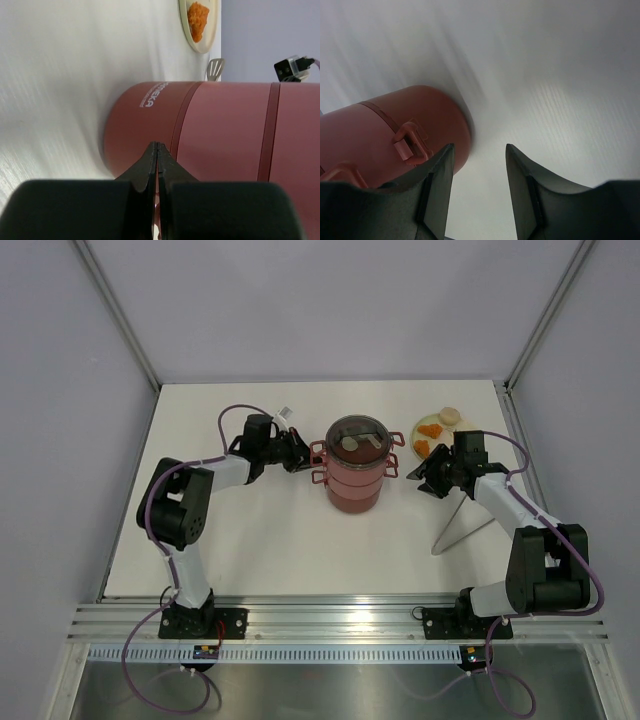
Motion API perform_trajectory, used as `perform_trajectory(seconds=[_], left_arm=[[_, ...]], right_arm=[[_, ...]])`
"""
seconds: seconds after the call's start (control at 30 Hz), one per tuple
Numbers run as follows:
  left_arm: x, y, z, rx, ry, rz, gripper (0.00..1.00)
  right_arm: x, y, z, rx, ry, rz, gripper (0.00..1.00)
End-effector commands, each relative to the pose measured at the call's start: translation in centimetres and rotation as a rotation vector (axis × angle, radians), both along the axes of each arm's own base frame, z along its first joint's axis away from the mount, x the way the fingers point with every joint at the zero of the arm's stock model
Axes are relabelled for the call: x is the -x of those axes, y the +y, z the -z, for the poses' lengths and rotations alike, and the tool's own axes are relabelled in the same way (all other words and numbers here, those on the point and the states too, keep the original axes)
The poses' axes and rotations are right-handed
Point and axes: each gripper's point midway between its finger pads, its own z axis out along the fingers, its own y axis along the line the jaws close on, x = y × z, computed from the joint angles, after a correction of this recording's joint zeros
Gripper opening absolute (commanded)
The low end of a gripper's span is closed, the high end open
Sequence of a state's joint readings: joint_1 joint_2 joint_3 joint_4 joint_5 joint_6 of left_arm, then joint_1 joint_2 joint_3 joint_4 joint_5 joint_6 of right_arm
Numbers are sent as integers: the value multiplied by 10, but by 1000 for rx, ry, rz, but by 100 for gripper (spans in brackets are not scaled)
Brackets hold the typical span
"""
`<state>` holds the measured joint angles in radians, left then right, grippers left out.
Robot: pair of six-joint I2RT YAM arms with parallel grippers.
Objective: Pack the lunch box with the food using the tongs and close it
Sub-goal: Adjust the packing box at the center of the board.
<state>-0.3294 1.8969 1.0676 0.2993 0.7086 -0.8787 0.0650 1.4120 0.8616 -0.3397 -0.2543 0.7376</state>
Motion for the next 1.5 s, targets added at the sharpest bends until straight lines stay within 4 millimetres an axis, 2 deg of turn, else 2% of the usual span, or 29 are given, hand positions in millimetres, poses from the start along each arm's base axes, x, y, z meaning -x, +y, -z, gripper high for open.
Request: perform_trajectory(seconds=[0.0, 0.2, 0.43, 0.63, 0.87, 1.1, 1.47], left_arm=[[12, -8, -33, 24, -103, 56, 0], [30, -12, -35, 1, -104, 67, 0], [37, -9, -31, -78, -95, 62, 0], [46, -8, -20, -85, -66, 67, 0], [52, -6, -19, -86, -70, 64, 0], [53, 1, -20, -120, -81, 46, 0], [46, 12, -7, -232, -68, 18, 0]], right_arm=[[-2, -2, -5, -2, -26, -1, 53], [-3, -1, -5, -6, -25, 2, 53], [-3, -1, -5, -10, -25, 4, 53], [-4, -1, -7, -12, -27, 6, 53], [-2, -1, -6, -12, -21, 8, 53], [-3, -1, -5, -12, -22, 10, 53], [1, -5, -1, 12, -11, 15, 53]])
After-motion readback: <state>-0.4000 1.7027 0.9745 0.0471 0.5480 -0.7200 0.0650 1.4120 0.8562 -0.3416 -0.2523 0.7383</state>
